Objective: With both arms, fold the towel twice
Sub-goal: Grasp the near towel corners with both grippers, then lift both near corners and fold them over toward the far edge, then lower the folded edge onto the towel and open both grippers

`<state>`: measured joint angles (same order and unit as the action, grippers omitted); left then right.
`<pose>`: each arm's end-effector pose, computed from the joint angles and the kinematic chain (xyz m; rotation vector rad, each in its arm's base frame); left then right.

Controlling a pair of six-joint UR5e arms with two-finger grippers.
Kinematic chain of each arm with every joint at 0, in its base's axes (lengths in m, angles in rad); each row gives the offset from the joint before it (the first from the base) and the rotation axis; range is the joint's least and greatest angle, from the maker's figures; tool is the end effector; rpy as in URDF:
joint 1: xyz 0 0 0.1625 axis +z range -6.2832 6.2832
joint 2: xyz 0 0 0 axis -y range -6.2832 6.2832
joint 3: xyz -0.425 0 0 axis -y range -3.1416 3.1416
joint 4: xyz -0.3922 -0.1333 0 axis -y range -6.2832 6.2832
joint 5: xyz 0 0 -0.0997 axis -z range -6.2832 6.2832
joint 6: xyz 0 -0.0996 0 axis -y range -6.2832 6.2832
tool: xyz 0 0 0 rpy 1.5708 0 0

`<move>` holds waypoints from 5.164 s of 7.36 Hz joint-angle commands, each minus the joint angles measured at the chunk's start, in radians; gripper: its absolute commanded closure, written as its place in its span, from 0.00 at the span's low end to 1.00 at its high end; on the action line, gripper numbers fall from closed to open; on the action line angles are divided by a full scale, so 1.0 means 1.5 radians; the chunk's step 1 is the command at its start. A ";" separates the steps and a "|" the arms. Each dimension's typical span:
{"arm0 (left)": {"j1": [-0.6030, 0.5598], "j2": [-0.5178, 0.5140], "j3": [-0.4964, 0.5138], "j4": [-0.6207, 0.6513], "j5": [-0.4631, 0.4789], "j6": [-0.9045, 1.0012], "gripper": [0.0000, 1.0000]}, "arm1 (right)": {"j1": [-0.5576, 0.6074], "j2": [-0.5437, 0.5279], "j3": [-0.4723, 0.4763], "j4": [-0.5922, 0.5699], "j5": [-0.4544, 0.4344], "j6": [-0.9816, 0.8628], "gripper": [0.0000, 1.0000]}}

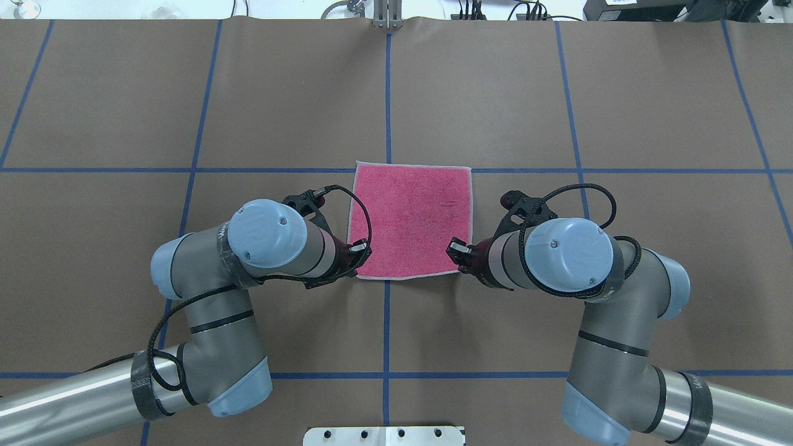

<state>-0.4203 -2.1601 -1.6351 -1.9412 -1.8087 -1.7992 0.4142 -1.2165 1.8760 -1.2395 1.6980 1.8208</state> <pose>0.5779 -0.3786 0.2425 -0.1192 1.0450 -0.4668 -0.4958 -0.3498 0.2915 -0.0356 -1.0093 0.5448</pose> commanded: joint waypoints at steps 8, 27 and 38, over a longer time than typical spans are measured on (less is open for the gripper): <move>0.021 0.073 -0.145 0.009 0.001 -0.123 1.00 | -0.001 -0.007 0.037 0.002 0.091 0.000 1.00; -0.071 -0.011 0.023 -0.039 0.000 -0.120 1.00 | 0.117 0.080 -0.126 0.006 0.172 -0.005 1.00; -0.090 -0.047 0.092 -0.064 0.000 -0.110 1.00 | 0.128 0.105 -0.172 0.009 0.172 -0.009 1.00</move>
<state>-0.5519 -2.2214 -1.5035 -2.0364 -1.8085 -1.9636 0.6039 -1.0604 1.6200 -1.2257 1.9558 1.8060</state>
